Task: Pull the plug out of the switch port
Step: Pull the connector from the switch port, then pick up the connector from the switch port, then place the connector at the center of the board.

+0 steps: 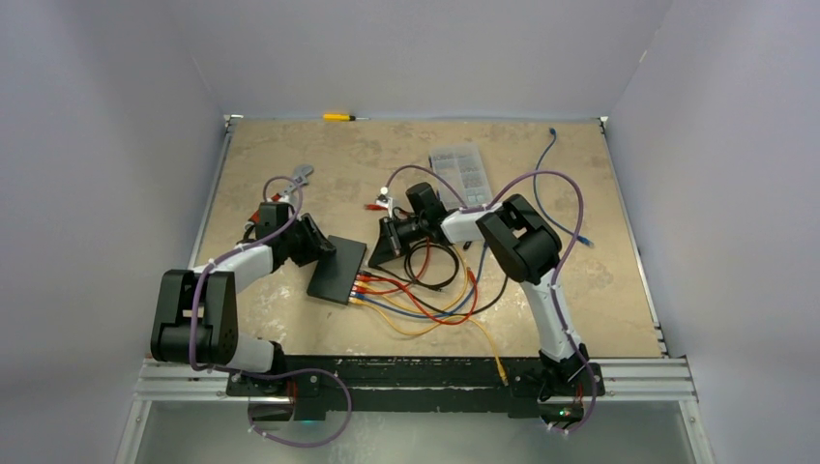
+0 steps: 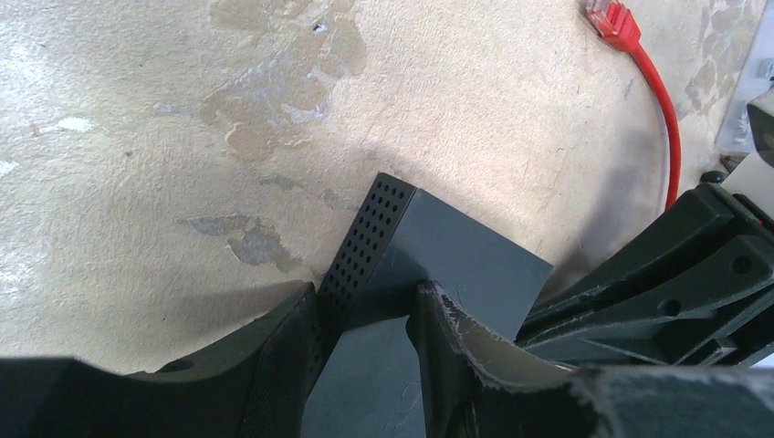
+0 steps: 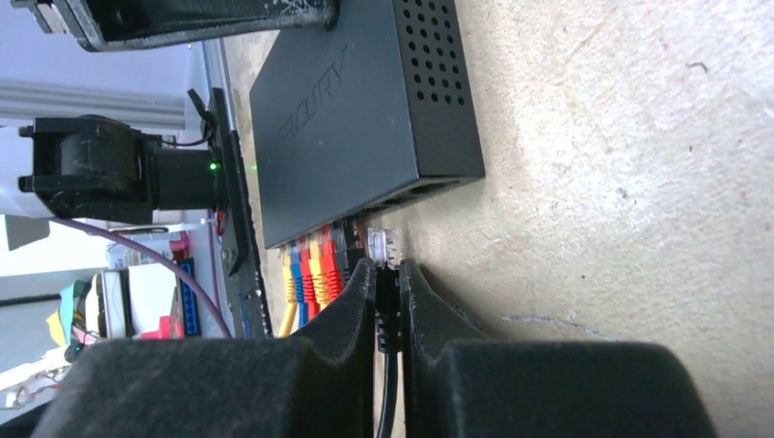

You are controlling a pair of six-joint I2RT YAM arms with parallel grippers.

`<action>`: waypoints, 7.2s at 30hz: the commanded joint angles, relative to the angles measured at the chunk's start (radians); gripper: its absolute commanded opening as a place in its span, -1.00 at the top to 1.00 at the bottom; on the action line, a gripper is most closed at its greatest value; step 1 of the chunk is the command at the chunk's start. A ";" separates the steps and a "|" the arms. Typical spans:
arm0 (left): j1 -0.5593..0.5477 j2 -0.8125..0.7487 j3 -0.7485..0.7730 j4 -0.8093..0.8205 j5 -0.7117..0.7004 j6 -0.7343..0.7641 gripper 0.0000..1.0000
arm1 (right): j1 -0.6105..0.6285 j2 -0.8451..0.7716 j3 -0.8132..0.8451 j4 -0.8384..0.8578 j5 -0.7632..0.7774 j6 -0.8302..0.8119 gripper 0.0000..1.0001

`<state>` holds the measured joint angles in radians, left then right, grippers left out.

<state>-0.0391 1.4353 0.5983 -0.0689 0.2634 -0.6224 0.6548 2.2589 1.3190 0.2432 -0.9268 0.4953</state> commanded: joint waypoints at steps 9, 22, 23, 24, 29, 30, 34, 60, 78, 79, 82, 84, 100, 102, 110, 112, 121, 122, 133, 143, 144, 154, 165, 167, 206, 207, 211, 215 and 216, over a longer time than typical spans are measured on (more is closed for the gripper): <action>0.007 0.063 -0.044 -0.096 -0.065 0.013 0.22 | -0.021 -0.087 -0.014 -0.126 0.104 -0.063 1.00; 0.007 0.061 -0.046 -0.088 -0.043 0.024 0.19 | -0.018 -0.210 0.064 -0.274 0.525 -0.161 0.32; 0.007 0.060 -0.046 -0.088 -0.043 0.025 0.19 | -0.018 -0.220 0.061 -0.292 0.548 -0.171 0.24; 0.007 0.060 -0.044 -0.088 -0.041 0.027 0.19 | -0.017 -0.229 0.058 -0.306 0.567 -0.183 0.18; 0.007 0.069 -0.041 -0.086 -0.036 0.032 0.17 | 0.004 -0.283 0.039 -0.385 0.669 -0.238 -0.07; 0.007 0.071 -0.041 -0.084 -0.034 0.032 0.17 | 0.009 -0.295 0.038 -0.403 0.686 -0.245 -0.11; 0.008 0.079 -0.038 -0.082 -0.030 0.033 0.16 | 0.038 -0.326 0.038 -0.494 0.756 -0.266 -0.23; 0.007 0.086 -0.046 -0.072 -0.022 0.039 0.14 | 0.255 -0.516 -0.110 -0.648 1.051 -0.180 -0.54; 0.007 0.093 -0.052 -0.060 -0.012 0.038 0.14 | 0.256 -0.628 -0.317 -0.676 1.061 -0.141 -0.25; 0.008 0.093 -0.052 -0.060 -0.011 0.038 0.14 | 0.256 -0.622 -0.321 -0.671 1.059 -0.141 -0.22; 0.008 0.093 -0.053 -0.058 -0.009 0.037 0.14 | 0.256 -0.598 -0.322 -0.653 1.046 -0.144 -0.13; 0.008 0.093 -0.053 -0.058 -0.007 0.037 0.13 | 0.256 -0.579 -0.321 -0.640 1.045 -0.148 -0.03; 0.008 0.092 -0.056 -0.052 -0.002 0.034 0.14 | 0.256 -0.475 -0.317 -0.626 1.015 -0.155 0.84; 0.008 0.093 -0.055 -0.052 -0.001 0.034 0.14 | 0.256 -0.474 -0.312 -0.622 1.007 -0.155 0.99; 0.008 0.095 -0.055 -0.049 0.004 0.034 0.14 | 0.243 -0.476 -0.266 -0.618 1.013 -0.160 1.00; 0.008 0.096 -0.054 -0.048 0.004 0.035 0.14 | 0.231 -0.490 -0.254 -0.610 1.009 -0.163 1.00; 0.008 0.096 -0.058 -0.046 0.007 0.035 0.13 | 0.132 -0.581 -0.221 -0.574 0.892 -0.183 1.00; 0.008 0.095 -0.057 -0.048 0.007 0.034 0.13 | 0.113 -0.598 -0.222 -0.567 0.867 -0.186 1.00; 0.008 0.093 -0.058 -0.048 0.007 0.034 0.13 | -0.005 -0.776 -0.214 -0.544 0.780 -0.193 1.00; 0.008 0.097 -0.057 -0.047 0.008 0.036 0.13 | -0.121 -0.884 -0.181 -0.527 0.736 -0.203 1.00; 0.008 0.099 -0.057 -0.047 0.008 0.036 0.13 | -0.135 -0.890 -0.176 -0.526 0.729 -0.206 1.00; 0.008 0.102 -0.055 -0.046 0.011 0.038 0.13 | -0.225 -0.924 -0.113 -0.518 0.688 -0.215 1.00; 0.008 0.103 -0.056 -0.046 0.013 0.038 0.13 | -0.281 -0.923 -0.022 -0.511 0.670 -0.209 1.00; 0.007 0.102 -0.057 -0.046 0.013 0.037 0.13 | -0.294 -0.923 -0.007 -0.508 0.664 -0.205 1.00; 0.008 0.111 -0.063 -0.035 0.023 0.038 0.12 | -0.386 -0.810 0.039 -0.471 0.778 -0.191 1.00; 0.007 0.111 -0.063 -0.035 0.025 0.037 0.12 | -0.396 -0.802 0.035 -0.477 0.784 -0.189 1.00; 0.008 0.117 -0.061 -0.034 0.023 0.038 0.12 | -0.446 -0.788 -0.005 -0.483 0.826 -0.176 1.00; 0.007 0.122 -0.061 -0.034 0.025 0.040 0.12 | -0.516 -0.784 -0.051 -0.484 0.846 -0.148 1.00; 0.008 0.122 -0.060 -0.034 0.025 0.040 0.12 | -0.535 -0.787 -0.060 -0.486 0.854 -0.141 1.00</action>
<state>-0.0219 1.4895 0.5915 0.0372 0.3336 -0.6239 0.1802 1.4933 1.2831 -0.2756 -0.1215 0.3222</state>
